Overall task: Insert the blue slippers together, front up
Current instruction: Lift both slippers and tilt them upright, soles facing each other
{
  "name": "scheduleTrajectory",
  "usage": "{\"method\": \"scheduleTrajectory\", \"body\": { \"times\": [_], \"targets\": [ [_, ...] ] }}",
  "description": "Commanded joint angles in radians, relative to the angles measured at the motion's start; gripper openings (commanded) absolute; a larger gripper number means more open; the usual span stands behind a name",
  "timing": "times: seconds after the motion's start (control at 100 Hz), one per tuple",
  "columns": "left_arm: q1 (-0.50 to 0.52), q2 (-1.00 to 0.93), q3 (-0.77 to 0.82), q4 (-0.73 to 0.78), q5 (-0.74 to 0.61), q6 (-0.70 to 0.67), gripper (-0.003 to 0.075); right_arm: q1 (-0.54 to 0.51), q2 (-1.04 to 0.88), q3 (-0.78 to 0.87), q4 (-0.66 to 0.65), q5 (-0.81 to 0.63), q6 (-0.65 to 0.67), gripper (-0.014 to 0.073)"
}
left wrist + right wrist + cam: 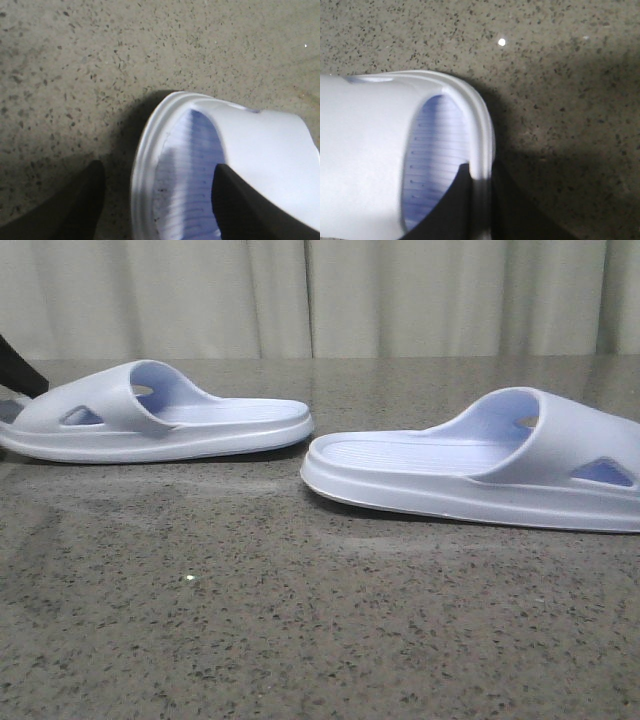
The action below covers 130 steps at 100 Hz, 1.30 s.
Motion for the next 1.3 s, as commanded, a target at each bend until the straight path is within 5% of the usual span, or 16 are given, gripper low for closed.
{"method": "scheduleTrajectory", "body": {
  "times": [0.0, 0.08, 0.23, 1.129, 1.289],
  "targets": [
    [0.002, -0.006, -0.027, -0.07, 0.026, 0.026, 0.0379, -0.003, -0.009, -0.025, -0.002, -0.028, -0.026, -0.0107],
    [0.002, 0.003, -0.027, -0.091, 0.032, 0.045, 0.0291, -0.003, -0.009, -0.025, -0.002, -0.028, -0.026, -0.0107],
    [0.002, 0.005, -0.027, -0.108, 0.06, 0.084, 0.0014, -0.003, -0.009, -0.025, -0.002, -0.025, -0.026, -0.0107],
    [0.044, -0.112, -0.027, -0.099, 0.155, 0.092, 0.0015, -0.003, -0.244, -0.075, 0.181, -0.143, -0.027, -0.0107],
    [0.044, -0.112, -0.027, -0.106, 0.185, 0.093, 0.0015, -0.003, -0.242, -0.075, 0.374, -0.134, -0.164, -0.0107]
  ]
}}
